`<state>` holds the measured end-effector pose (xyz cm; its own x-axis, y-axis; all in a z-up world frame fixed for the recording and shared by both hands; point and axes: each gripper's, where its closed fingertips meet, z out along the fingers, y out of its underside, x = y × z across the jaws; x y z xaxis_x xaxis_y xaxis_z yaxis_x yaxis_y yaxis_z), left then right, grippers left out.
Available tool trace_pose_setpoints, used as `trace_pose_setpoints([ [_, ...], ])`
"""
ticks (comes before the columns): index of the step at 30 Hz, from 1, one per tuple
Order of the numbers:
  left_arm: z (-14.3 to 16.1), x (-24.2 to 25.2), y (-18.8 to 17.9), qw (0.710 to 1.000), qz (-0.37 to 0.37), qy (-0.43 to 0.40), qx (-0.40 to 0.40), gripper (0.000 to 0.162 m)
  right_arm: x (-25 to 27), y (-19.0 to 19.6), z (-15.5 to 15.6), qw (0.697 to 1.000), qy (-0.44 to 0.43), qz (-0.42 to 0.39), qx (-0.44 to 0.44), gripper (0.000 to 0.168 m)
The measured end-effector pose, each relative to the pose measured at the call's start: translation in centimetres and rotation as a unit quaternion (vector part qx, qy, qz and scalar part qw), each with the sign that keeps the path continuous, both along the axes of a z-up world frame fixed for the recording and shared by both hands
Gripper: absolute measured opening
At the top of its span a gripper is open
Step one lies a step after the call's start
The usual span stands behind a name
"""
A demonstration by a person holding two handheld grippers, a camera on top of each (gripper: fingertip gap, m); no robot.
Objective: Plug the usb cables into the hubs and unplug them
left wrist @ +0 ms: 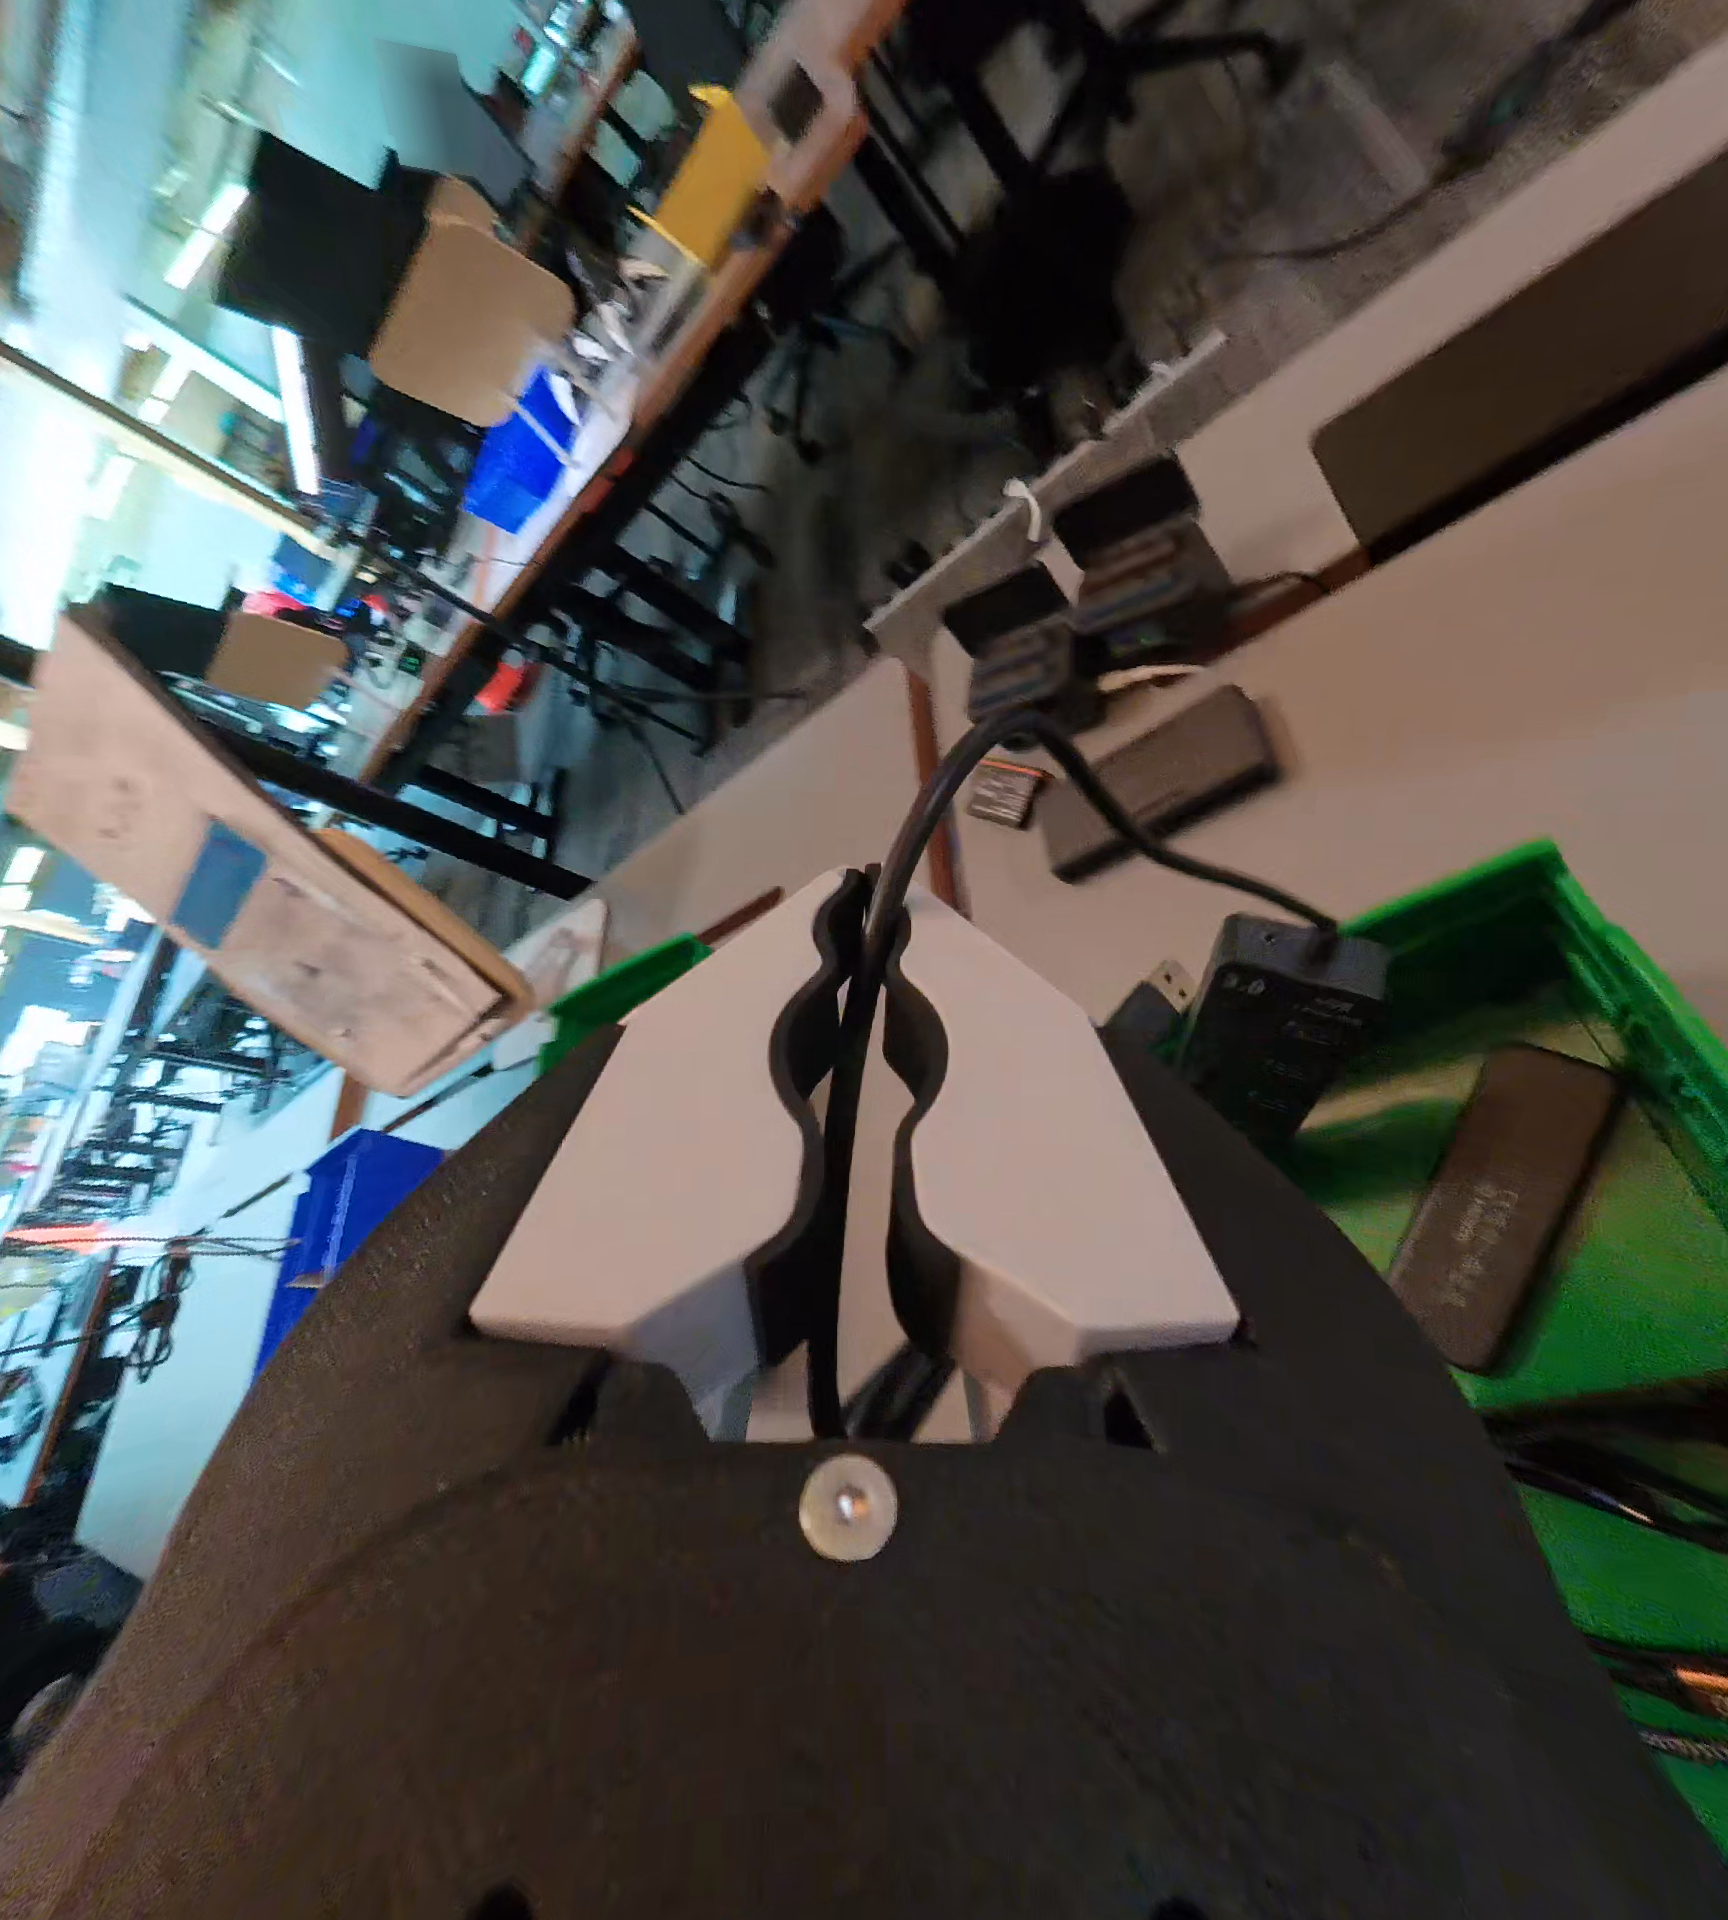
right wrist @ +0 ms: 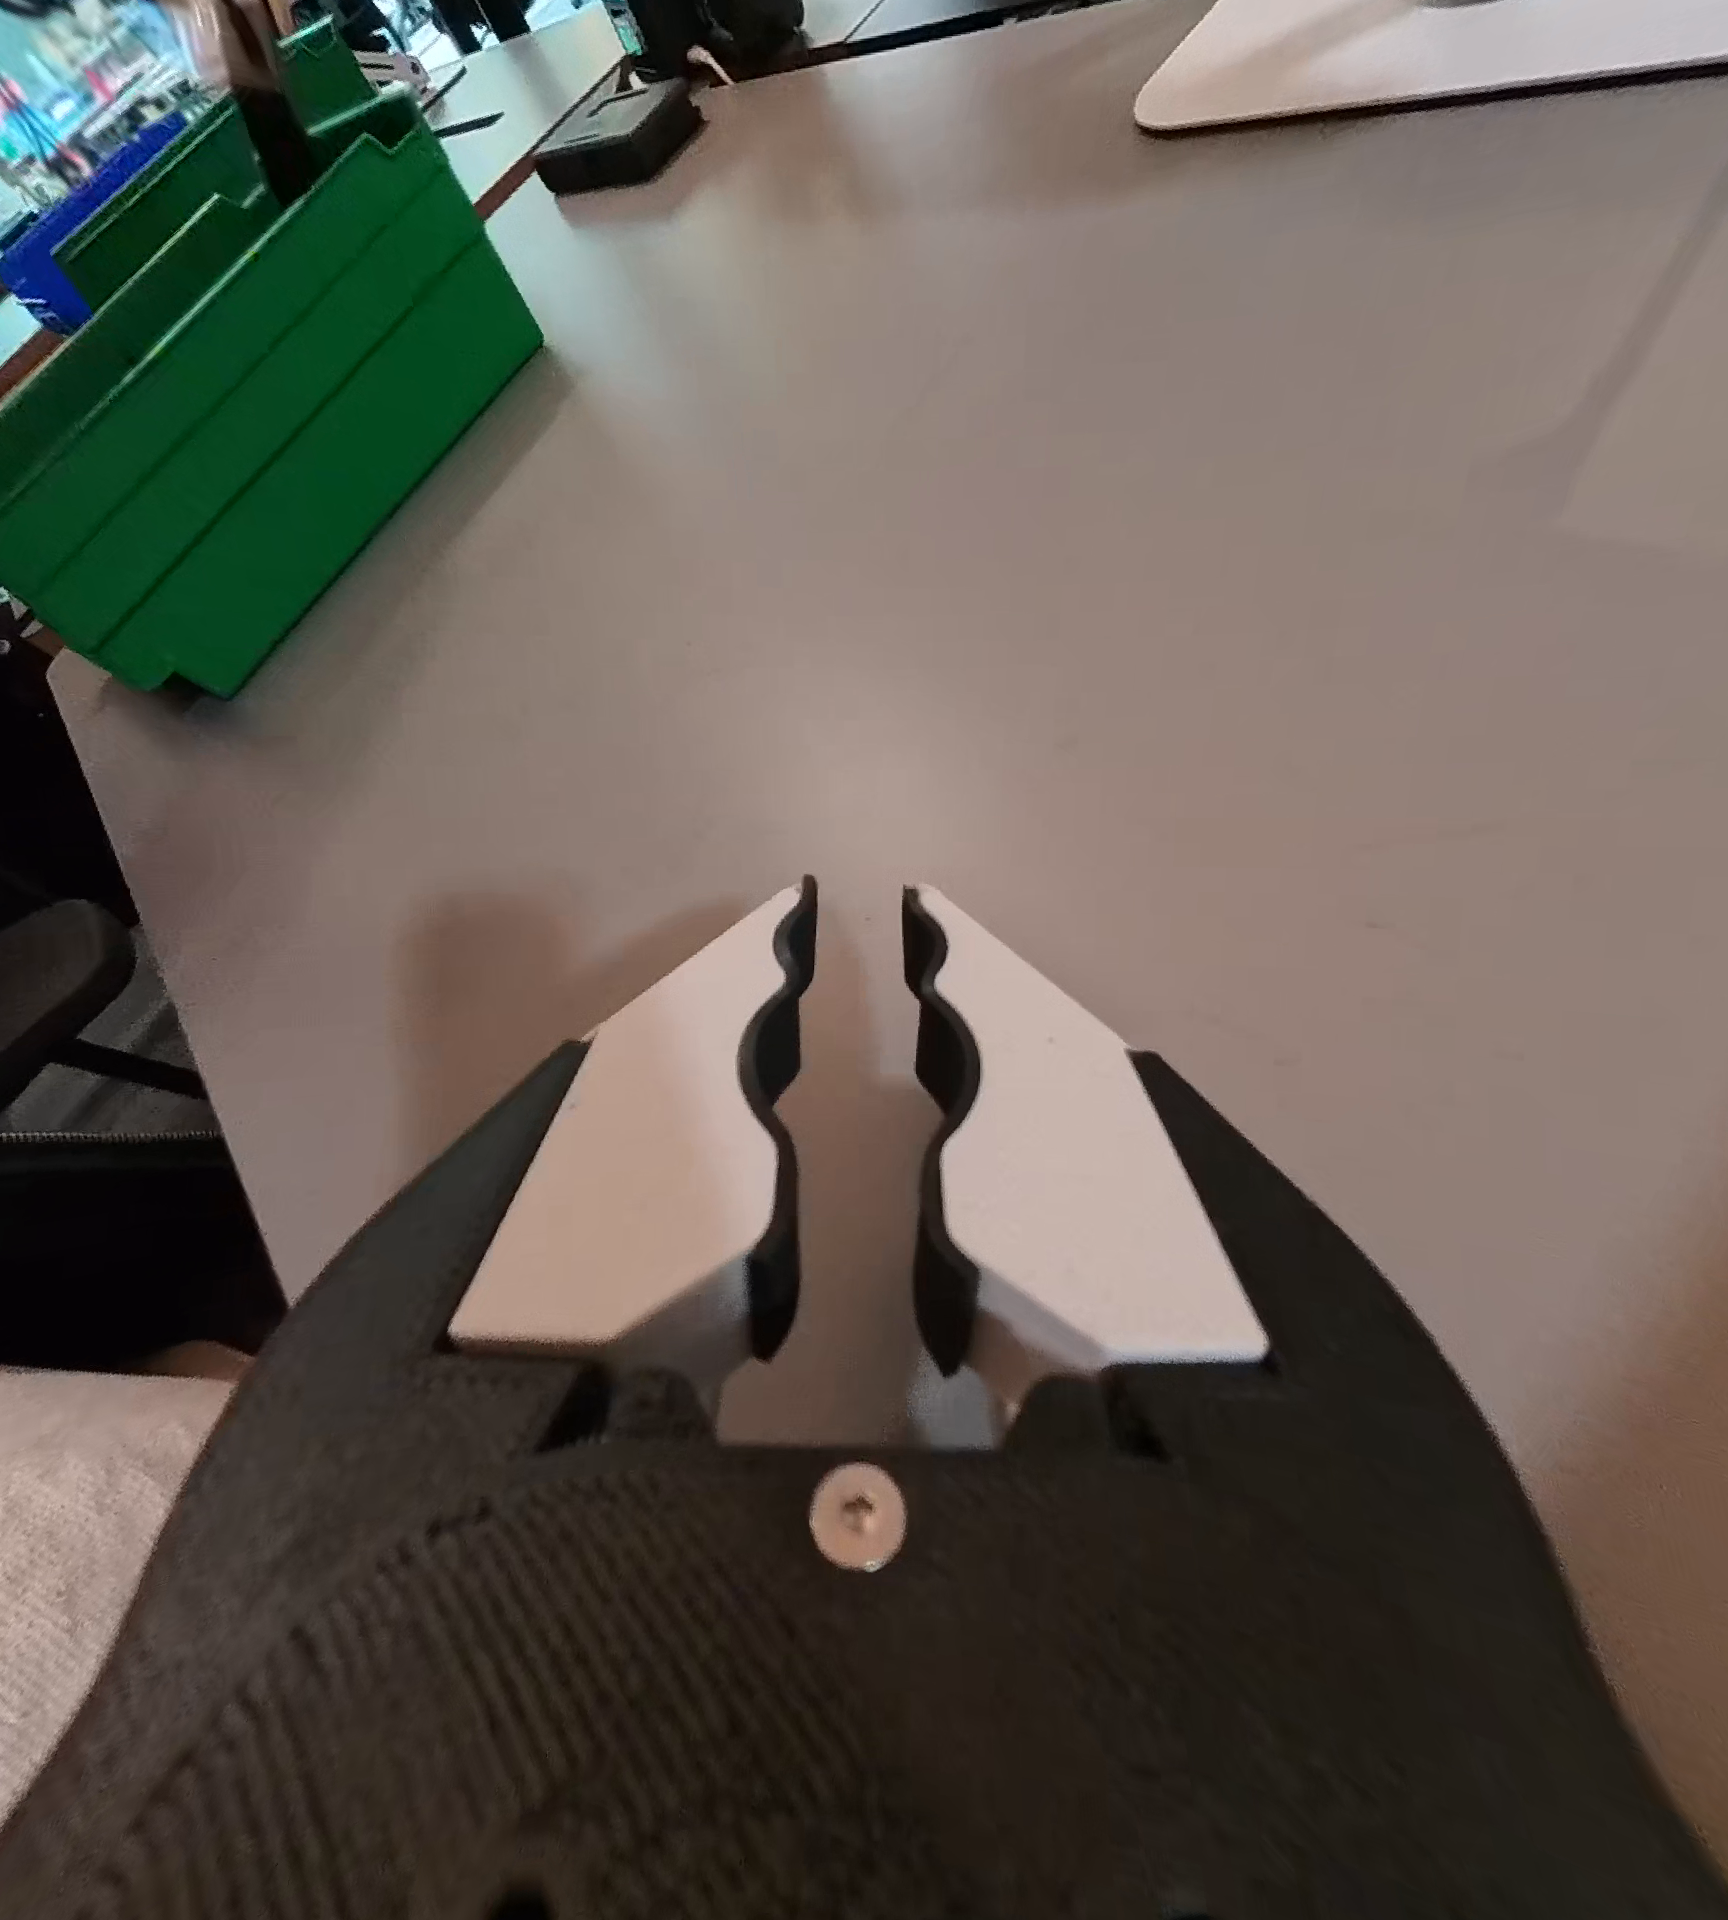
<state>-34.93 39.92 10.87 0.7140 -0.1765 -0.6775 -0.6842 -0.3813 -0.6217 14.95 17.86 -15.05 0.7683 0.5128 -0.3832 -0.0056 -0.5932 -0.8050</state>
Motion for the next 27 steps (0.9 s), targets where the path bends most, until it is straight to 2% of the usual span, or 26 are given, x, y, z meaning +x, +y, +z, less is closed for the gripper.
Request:
trace_pose_setpoints([
  [4,4.0,0.5,-0.9,0.999,0.005,0.006,0.033,0.0,-0.3,-0.3,0.5,1.0,-0.009,0.007,0.014,0.015],
  [9,7.6,4.7,-2.9,0.998,-0.014,0.0,0.068,0.0,-1.2,-0.8,1.0,0.999,0.005,0.025,0.02,0.016],
  [15,15.8,13.8,-8.1,0.979,-0.085,-0.014,0.186,0.0,-2.5,-1.6,1.6,0.998,0.0,0.049,0.042,0.019],
  [17,17.3,17.8,-10.6,0.971,-0.123,-0.025,0.204,0.0,-3.3,-1.9,2.0,0.997,-0.009,0.056,0.061,0.025],
  [20,16.6,24.1,-13.0,0.963,-0.178,-0.025,0.2,0.0,-4.8,-2.6,3.0,0.991,-0.032,0.067,0.11,0.036],
  [24,13.2,32.0,-14.9,0.952,-0.253,-0.033,0.168,0.0,-6.7,-3.9,4.9,0.983,-0.035,0.074,0.167,0.04],
  [27,10.4,36.9,-17.0,0.938,-0.308,-0.074,0.141,0.0,-7.1,-4.7,6.8,0.979,0.005,0.065,0.191,0.065],
])
